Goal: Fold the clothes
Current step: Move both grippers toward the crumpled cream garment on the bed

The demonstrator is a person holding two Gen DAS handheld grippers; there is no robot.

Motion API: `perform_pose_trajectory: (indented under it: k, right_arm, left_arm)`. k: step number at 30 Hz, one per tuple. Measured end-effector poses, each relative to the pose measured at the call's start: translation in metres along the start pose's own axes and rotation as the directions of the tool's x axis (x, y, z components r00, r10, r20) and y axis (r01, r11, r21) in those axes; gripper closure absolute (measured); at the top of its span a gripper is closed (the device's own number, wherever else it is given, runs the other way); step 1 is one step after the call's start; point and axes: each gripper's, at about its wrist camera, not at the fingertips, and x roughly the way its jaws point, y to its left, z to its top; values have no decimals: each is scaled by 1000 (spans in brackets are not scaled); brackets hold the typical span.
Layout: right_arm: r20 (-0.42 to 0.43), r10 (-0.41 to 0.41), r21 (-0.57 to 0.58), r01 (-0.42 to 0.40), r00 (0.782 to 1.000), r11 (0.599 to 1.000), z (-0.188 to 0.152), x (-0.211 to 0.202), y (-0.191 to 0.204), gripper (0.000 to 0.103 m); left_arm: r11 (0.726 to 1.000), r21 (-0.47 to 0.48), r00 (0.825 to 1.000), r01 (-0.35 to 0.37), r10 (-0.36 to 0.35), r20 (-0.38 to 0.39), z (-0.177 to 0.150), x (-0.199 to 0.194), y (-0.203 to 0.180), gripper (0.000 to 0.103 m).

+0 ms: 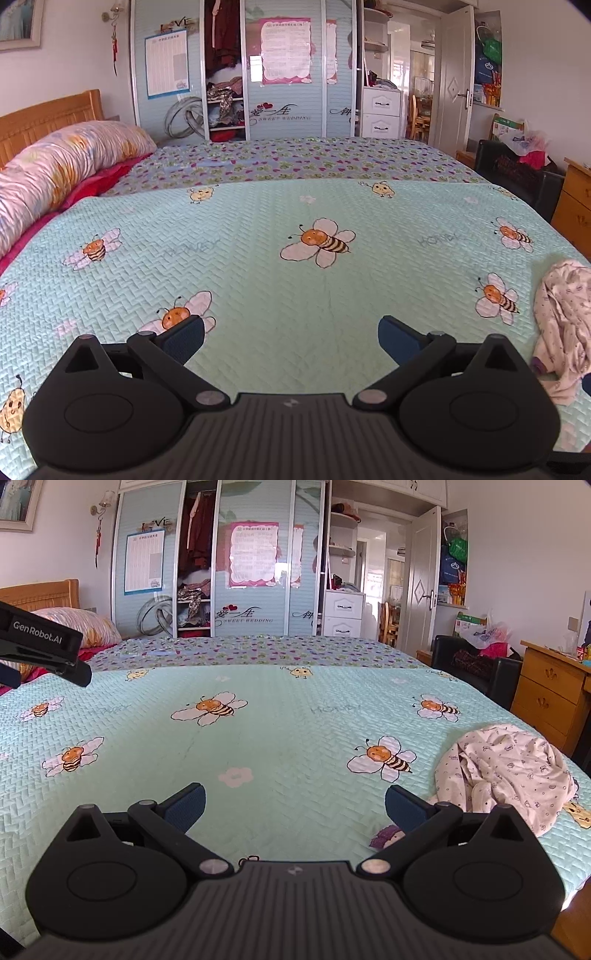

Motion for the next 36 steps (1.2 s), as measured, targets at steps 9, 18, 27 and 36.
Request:
perform_pose_trajectory:
  k: [9, 18, 27, 36]
  right_arm:
    - [54, 11, 14, -11, 998, 1000, 14, -19, 5, 0]
    - [31, -40, 67, 38, 999, 997, 18, -30, -22, 0]
    - [-58, -261, 190, 267, 964, 945, 24, -24, -108, 0]
    - [-239, -470, 278, 524, 850, 805, 64, 2, -206, 0]
  left_arm:
    - [999, -20, 999, 35, -35, -3, -1, -22, -8, 0]
    - [990, -13, 988, 139, -139, -61, 11, -18, -39, 0]
    - [935, 124, 940, 333, -319, -120, 23, -9, -145, 0]
    - [896, 201, 917, 395, -374, -138, 50, 1, -250, 0]
